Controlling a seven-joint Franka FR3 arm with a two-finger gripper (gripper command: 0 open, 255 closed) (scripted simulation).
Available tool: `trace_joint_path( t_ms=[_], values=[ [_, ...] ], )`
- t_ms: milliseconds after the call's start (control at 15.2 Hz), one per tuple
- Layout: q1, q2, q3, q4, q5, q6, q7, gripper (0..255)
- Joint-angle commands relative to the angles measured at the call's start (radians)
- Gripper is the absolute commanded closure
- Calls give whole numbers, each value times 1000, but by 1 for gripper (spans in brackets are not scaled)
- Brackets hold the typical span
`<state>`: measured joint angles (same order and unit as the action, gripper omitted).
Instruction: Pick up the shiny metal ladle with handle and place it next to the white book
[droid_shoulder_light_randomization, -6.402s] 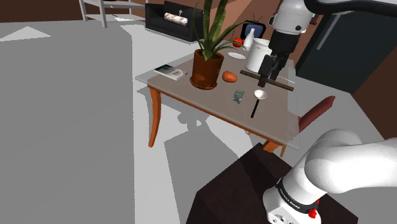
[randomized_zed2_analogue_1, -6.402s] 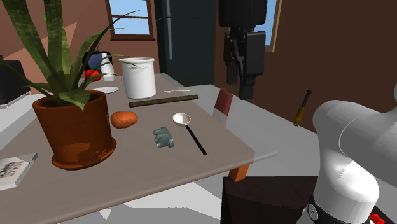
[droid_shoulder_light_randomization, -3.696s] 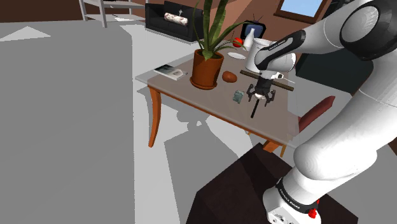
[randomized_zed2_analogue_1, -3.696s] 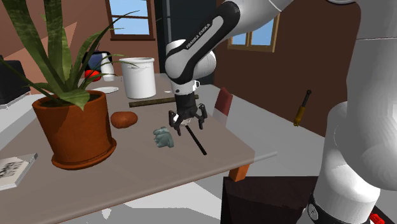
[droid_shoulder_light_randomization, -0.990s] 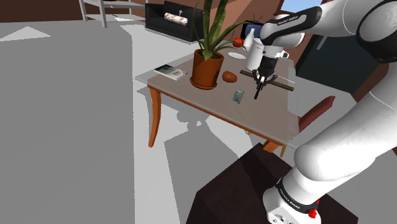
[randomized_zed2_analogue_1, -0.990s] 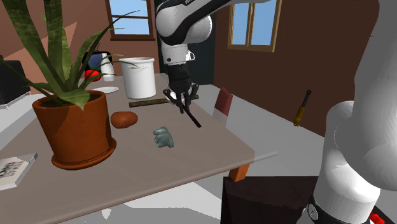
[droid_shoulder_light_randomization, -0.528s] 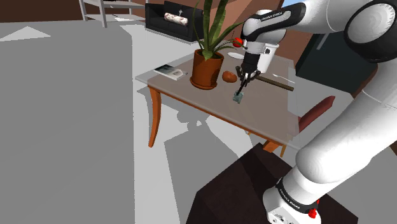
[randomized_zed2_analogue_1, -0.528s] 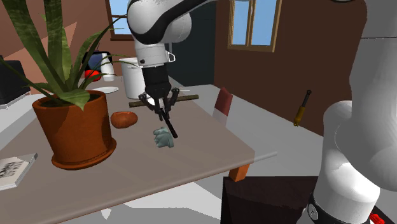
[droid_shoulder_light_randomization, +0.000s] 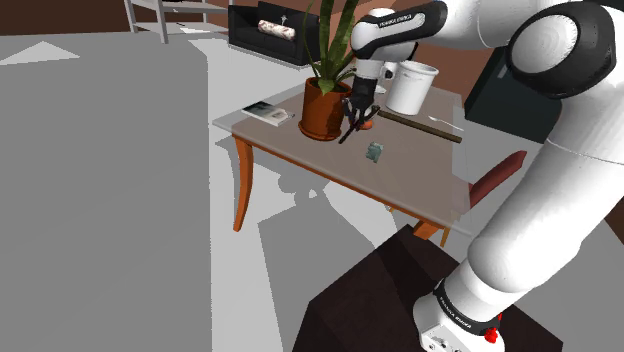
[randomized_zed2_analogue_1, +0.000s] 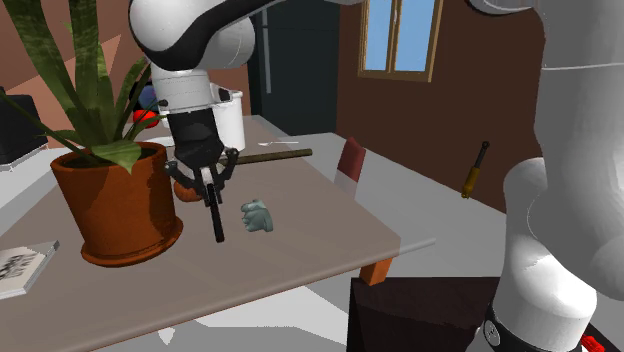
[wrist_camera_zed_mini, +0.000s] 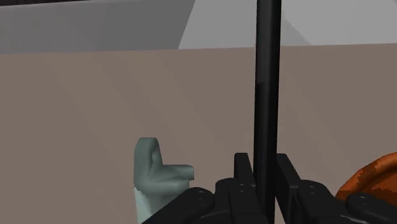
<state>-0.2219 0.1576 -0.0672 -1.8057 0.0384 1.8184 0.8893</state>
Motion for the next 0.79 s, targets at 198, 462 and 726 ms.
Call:
trace_joint_path(
  t_ms=[198, 462, 726],
  values=[
    [55, 108, 41, 153, 10, -42, 96, 255],
    [98, 214, 66, 308, 13, -87, 165, 255],
    [141, 343, 86, 504, 11, -152, 230, 255]
  ],
)
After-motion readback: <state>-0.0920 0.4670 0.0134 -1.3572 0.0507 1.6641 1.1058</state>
